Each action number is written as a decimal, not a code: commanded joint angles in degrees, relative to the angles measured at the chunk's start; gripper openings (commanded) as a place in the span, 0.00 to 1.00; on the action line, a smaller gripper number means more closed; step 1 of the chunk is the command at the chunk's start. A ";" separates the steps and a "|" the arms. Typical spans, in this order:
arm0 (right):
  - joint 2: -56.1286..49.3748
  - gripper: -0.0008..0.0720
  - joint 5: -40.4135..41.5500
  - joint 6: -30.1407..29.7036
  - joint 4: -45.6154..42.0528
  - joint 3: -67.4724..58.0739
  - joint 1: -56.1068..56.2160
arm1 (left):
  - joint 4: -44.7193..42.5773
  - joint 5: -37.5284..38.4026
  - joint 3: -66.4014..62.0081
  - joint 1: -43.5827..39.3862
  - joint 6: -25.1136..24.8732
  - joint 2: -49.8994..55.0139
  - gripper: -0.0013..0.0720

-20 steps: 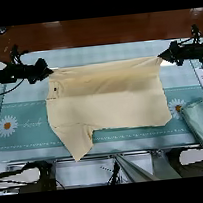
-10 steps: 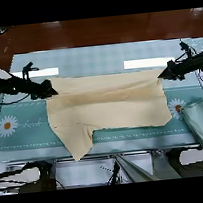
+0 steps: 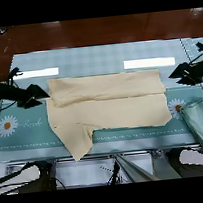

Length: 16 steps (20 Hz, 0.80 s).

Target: Fold the shirts.

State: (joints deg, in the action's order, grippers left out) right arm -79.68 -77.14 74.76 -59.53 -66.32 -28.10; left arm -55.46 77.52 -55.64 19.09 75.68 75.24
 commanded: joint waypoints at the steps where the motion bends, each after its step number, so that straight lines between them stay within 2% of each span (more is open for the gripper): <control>1: 11.72 0.88 7.74 0.76 2.60 13.53 -2.89 | -1.99 -0.79 13.07 6.21 -0.24 -9.20 0.98; 2: 15.58 0.88 9.64 0.07 6.32 19.28 -2.34 | -2.86 -1.31 18.05 7.50 -0.20 -11.47 0.98; 4: 21.99 0.88 12.26 -1.90 14.34 28.55 -0.48 | -3.58 -3.39 25.59 10.29 4.02 -14.64 0.98; 6: 25.38 0.88 13.29 -2.73 18.14 33.42 2.19 | -1.73 -5.44 31.30 10.82 4.68 -16.61 0.98; 9: 26.16 0.88 13.68 -2.40 18.49 34.64 5.46 | 4.79 -9.07 37.09 8.81 2.03 -17.31 0.98; 11: 26.16 0.88 16.24 -2.43 22.91 34.16 4.83 | 11.30 -10.29 38.93 5.64 -1.64 -17.27 0.98; 12: 26.14 0.88 16.85 -2.29 24.02 33.00 3.43 | 12.24 -11.17 39.74 3.56 -1.97 -17.27 0.98; 14: 26.16 0.88 15.30 -1.49 23.06 29.35 -1.16 | 12.55 -14.16 41.68 -0.74 -1.92 -17.22 0.98; 16: 26.16 0.88 10.64 -1.01 16.83 26.56 -7.10 | 13.00 -14.34 42.36 -3.63 -2.21 -17.22 0.97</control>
State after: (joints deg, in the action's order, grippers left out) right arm -53.80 -62.85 72.93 -38.68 -36.80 -29.52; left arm -43.38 66.98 -15.51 19.66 74.76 58.13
